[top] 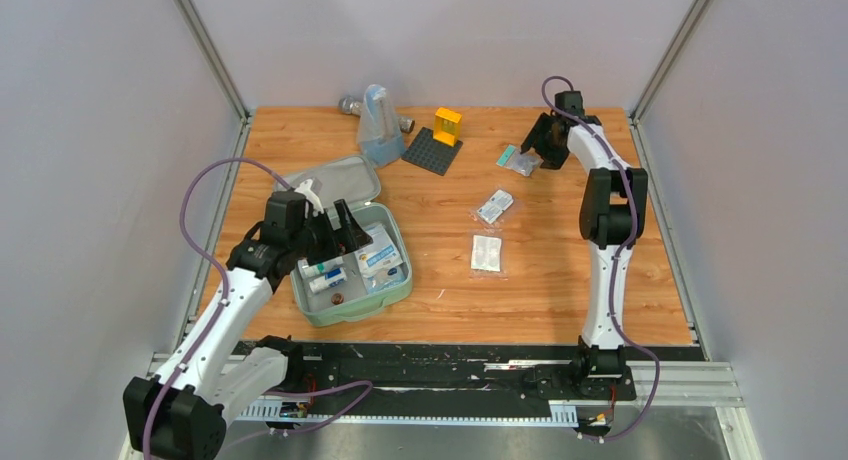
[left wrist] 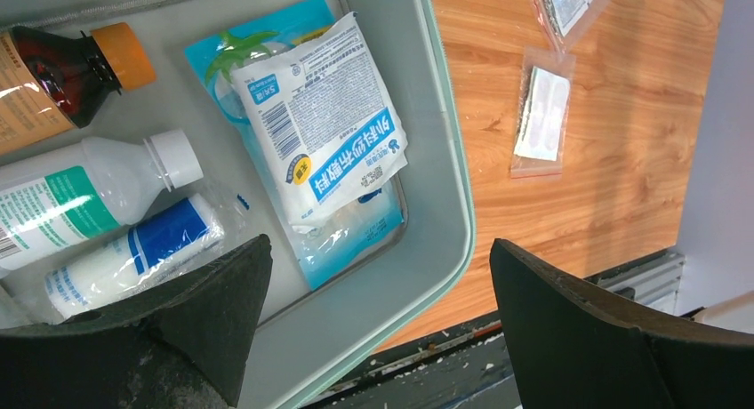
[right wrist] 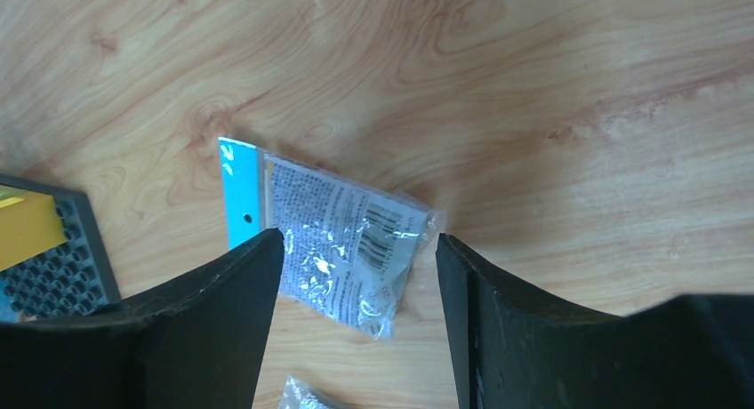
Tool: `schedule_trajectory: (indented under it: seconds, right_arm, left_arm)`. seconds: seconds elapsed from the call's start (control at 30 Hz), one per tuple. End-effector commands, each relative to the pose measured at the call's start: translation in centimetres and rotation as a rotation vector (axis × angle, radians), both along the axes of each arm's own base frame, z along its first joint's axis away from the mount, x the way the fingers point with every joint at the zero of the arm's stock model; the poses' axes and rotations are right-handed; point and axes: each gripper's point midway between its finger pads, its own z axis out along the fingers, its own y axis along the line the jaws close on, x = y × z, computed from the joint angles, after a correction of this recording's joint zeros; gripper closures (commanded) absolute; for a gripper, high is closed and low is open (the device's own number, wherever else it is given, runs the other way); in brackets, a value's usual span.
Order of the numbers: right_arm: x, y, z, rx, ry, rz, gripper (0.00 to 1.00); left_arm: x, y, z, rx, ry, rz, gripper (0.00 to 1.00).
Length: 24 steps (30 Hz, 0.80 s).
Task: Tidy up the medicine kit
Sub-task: Pick up the medical item at the center of the board.
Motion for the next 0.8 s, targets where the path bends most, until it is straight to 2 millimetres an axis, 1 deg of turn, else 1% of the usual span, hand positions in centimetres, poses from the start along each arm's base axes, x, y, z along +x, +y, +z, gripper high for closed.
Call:
schedule_trajectory:
  seconds: [0.0, 0.07, 0.17, 0.23, 0.3, 0.37, 0.47, 0.53, 0.63, 0.7, 0.77]
  right_arm:
    - [0.2, -0.4, -0.8, -0.044, 0.015, 0.022, 0.37]
    - [-0.2, 0.2, -1.4, -0.038, 0.029, 0.046, 0.45]
    - [-1.3, 0.5, -2.5, -0.055, 0.063, 0.058, 0.51]
    - [-2.1, 0.5, -3.1, -0.071, 0.087, 0.057, 0.53]
    - [-3.2, 0.5, -3.8, -0.079, 0.115, 0.067, 0.59]
    - [-4.2, 0.4, -4.3, -0.088, 0.139, 0.072, 0.63]
    - [-5.5, 0.4, -4.2, -0.095, 0.158, 0.089, 0.69]
    - [-6.5, 0.5, -4.3, -0.093, 0.174, 0.102, 0.7]
    - [-7.8, 1.5, -3.8, -0.044, 0.181, 0.156, 0.77]
    - [-8.8, 1.6, -3.2, -0.038, 0.184, 0.159, 0.8]
    - [-10.1, 1.3, -3.1, -0.05, 0.2, 0.149, 0.82]
  left_arm:
    - [0.5, 0.3, 0.9, -0.011, -0.039, 0.031, 0.0]
    - [0.7, 0.5, 1.0, -0.01, -0.048, 0.053, 0.0]
    - [0.9, 0.7, 1.5, -0.018, -0.067, 0.079, 0.0]
    - [0.8, 0.8, 1.8, -0.02, -0.075, 0.083, 0.0]
    - [0.7, 0.8, 1.8, -0.02, -0.075, 0.086, 0.0]
    - [0.5, 0.9, 1.8, -0.018, -0.072, 0.085, 0.0]
    - [0.3, 0.9, 1.7, -0.024, -0.069, 0.087, 0.0]
    - [0.3, 0.7, 1.7, -0.035, -0.074, 0.085, 0.0]
    - [0.2, 0.5, 1.7, -0.049, -0.077, 0.079, 0.0]
    - [0.2, 0.4, 1.5, -0.055, -0.074, 0.078, 0.0]
    - [0.2, 0.4, 1.5, -0.06, -0.073, 0.077, 0.0]
